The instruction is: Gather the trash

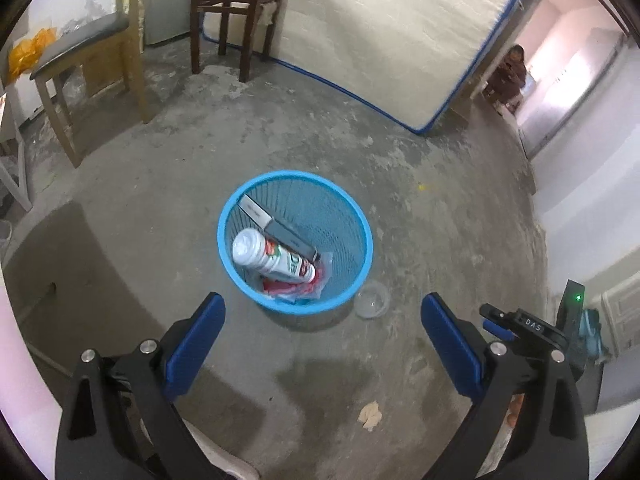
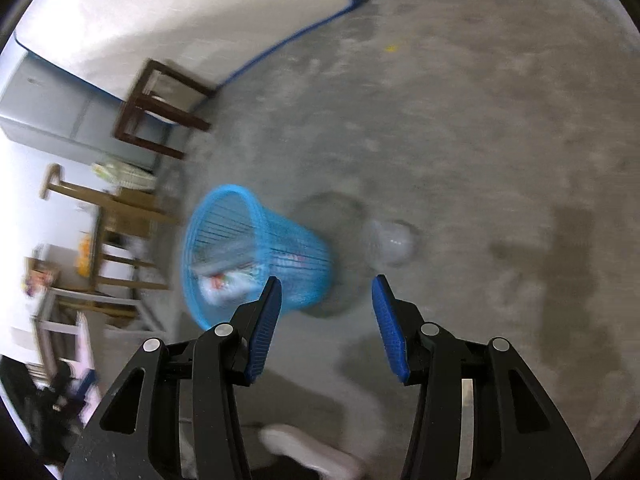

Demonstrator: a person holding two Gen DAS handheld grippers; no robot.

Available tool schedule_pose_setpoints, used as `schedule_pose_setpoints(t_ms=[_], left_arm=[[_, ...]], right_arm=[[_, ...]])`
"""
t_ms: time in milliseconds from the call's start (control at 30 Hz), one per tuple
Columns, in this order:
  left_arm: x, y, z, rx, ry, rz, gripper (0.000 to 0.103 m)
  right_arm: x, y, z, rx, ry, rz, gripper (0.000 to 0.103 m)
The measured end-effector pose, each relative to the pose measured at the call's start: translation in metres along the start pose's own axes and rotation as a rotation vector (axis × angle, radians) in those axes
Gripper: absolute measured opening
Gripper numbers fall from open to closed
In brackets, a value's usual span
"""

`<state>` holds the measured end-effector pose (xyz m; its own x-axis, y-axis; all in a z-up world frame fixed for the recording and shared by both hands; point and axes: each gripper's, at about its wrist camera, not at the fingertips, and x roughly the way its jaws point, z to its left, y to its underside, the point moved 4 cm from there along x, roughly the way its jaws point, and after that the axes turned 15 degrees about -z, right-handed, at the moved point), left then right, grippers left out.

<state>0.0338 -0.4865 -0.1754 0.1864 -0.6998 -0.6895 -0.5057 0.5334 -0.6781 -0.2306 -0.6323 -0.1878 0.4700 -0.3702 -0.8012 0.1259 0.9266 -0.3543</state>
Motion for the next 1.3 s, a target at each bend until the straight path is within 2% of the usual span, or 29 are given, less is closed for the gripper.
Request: schedule_pose_setpoints(t_ms=[167, 300, 433, 533, 700, 867, 1000, 1133, 1200, 1300], left_arm=[[0.001, 0.03, -0.006, 0.056, -0.009, 0.03, 0.096], [0.003, 0.049, -0.007, 0.092, -0.019, 0.049, 0.096], [0.002, 0.064, -0.009, 0.126, -0.014, 0.053, 0.096], [0.007, 0.073, -0.01, 0.145, -0.013, 0.067, 0.096], [0.02, 0.099, -0.012, 0.179, -0.017, 0.105, 0.096], [0.033, 0.125, -0.012, 0.192, -0.017, 0.16, 0.096], [0.043, 0.141, -0.008, 0.204, -0.019, 0.202, 0.096], [0.047, 0.146, -0.001, 0.192, -0.025, 0.219, 0.096], [0.05, 0.146, 0.003, 0.177, -0.029, 0.223, 0.096], [0.052, 0.143, 0.009, 0.151, -0.032, 0.225, 0.096]], right_arm=[[0.007, 0.026, -0.037, 0.034, 0.076, 0.061, 0.05], [0.032, 0.038, -0.032, 0.041, 0.067, 0.102, 0.053], [0.067, 0.028, -0.038, 0.061, 0.092, 0.089, 0.057], [0.093, 0.019, -0.06, 0.089, 0.173, 0.066, 0.058], [0.142, 0.015, -0.093, 0.211, 0.237, 0.106, 0.058], [0.178, 0.019, -0.083, 0.145, 0.264, 0.161, 0.056], [0.204, 0.026, -0.072, 0.08, 0.271, 0.206, 0.048], [0.219, 0.029, -0.069, 0.14, 0.246, 0.202, 0.044], [0.217, 0.028, -0.058, 0.178, 0.188, 0.163, 0.044], [0.216, 0.033, -0.028, 0.057, 0.135, 0.165, 0.046]])
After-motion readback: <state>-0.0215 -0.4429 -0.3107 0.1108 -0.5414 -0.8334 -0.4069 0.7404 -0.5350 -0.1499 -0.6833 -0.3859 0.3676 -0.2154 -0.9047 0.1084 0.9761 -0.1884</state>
